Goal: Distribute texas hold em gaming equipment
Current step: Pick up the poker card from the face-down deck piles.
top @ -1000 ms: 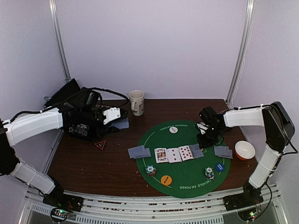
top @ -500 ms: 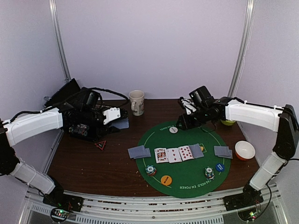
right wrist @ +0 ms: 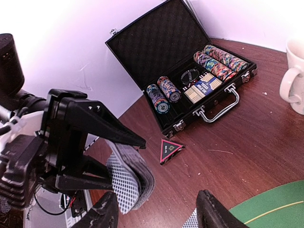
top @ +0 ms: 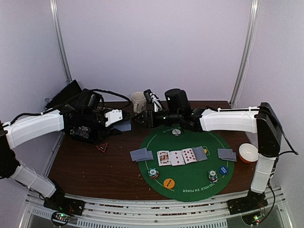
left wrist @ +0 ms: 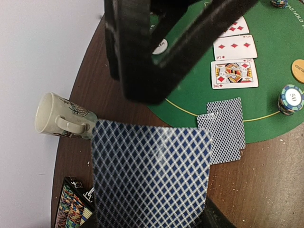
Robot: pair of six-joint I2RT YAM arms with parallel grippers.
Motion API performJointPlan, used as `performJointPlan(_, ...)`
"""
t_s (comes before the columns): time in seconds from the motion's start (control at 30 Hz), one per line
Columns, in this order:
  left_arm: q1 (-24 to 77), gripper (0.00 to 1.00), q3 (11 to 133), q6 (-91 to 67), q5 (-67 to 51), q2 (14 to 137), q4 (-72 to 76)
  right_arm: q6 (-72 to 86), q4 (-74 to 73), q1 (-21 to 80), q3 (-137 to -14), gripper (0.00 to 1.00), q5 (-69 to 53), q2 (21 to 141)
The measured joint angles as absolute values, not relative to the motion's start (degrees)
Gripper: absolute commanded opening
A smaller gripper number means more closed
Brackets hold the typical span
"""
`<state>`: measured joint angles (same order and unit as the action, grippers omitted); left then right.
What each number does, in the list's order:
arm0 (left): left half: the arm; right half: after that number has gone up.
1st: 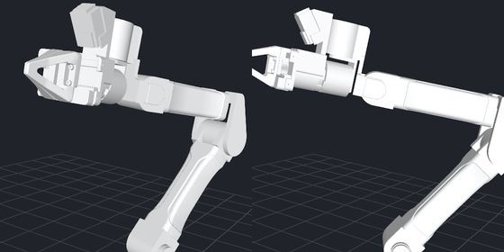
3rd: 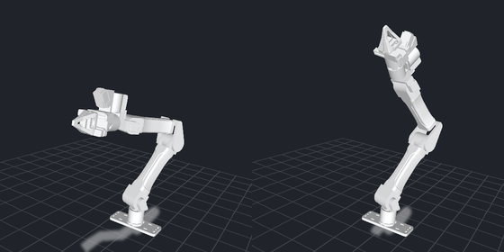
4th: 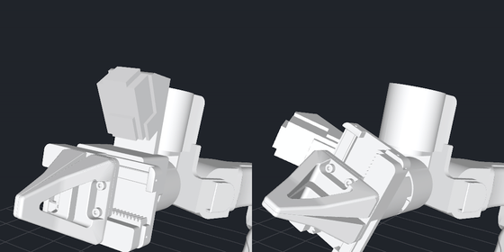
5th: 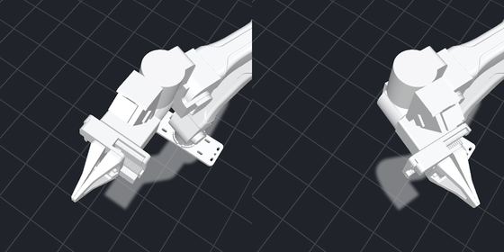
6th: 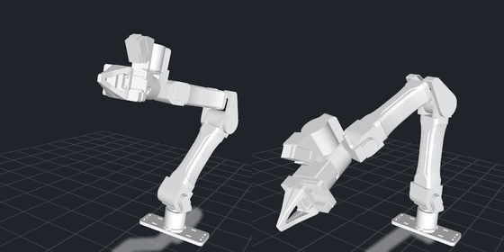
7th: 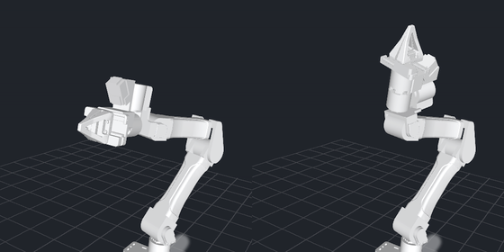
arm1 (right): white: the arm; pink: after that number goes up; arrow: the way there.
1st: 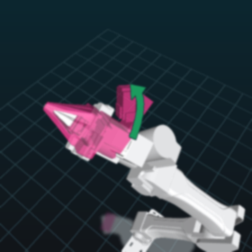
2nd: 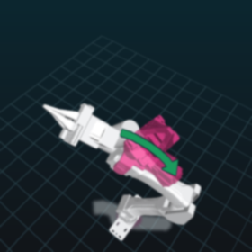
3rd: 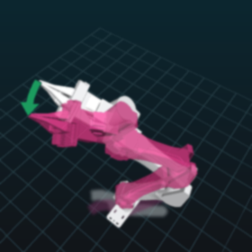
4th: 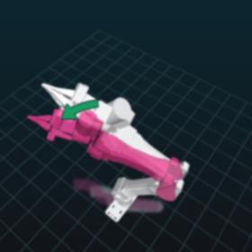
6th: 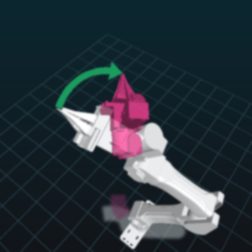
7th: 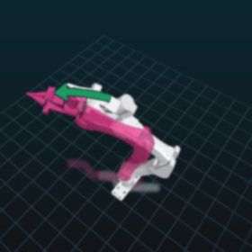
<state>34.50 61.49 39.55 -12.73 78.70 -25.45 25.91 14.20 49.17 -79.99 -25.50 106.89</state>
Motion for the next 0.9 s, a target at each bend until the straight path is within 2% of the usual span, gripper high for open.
performJointPlan(0.37, 34.5, 0.5, 61.49, 39.57, -12.69, 78.7, -25.45, 29.04, 17.69, 50.09, -84.71, 0.56, -27.11, 113.75)
performJointPlan(0.57, 34.5, 0.5, 61.49, 39.57, -12.64, 78.7, -25.45, 28.47, 15.03, 50.41, -89.41, 0.54, -27.05, 116.62)
performJointPlan(0.9, 34.5, 0.5, 61.49, 39.57, -12.64, 78.7, -25.47, 26.41, 11.29, 50.81, -90.08, 0.39, -25.58, 116.95)
